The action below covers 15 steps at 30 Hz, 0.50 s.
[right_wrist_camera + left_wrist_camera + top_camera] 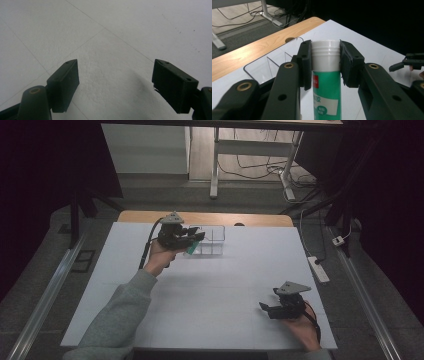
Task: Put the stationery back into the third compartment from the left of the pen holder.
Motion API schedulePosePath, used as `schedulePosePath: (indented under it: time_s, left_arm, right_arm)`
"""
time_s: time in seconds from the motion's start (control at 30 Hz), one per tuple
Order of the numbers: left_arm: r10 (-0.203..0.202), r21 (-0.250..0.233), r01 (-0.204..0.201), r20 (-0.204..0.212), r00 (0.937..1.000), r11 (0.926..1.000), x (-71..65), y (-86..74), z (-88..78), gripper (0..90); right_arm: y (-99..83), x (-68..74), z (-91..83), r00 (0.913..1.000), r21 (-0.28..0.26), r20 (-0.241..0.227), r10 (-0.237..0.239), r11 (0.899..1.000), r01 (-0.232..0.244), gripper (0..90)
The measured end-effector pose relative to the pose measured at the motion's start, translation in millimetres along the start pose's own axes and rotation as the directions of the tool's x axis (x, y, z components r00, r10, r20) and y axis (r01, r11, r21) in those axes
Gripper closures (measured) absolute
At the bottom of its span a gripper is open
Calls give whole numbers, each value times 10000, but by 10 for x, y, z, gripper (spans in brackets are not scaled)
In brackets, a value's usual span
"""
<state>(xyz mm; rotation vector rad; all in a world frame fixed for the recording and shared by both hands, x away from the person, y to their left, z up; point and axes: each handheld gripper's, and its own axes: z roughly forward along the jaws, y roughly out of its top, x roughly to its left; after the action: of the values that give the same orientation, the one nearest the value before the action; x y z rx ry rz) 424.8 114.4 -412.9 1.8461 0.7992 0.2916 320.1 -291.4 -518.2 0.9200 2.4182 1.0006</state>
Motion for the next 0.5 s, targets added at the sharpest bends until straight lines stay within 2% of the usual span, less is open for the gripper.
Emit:
schedulePosePath:
  time_s: [0.1, 0.5]
  left_arm:
    - [-64, -88, 65, 78, 9999, 9999, 16, 26, 50, 641]
    - [152, -218, -152, 33, 9999, 9996, 14, 147, 199, 641]
  right_arm:
    - [0, -1, 0, 10000, 13, 7, -21, 10000, 21, 212]
    - [0, 1, 8, 10000, 38, 15, 18, 10000, -18, 213]
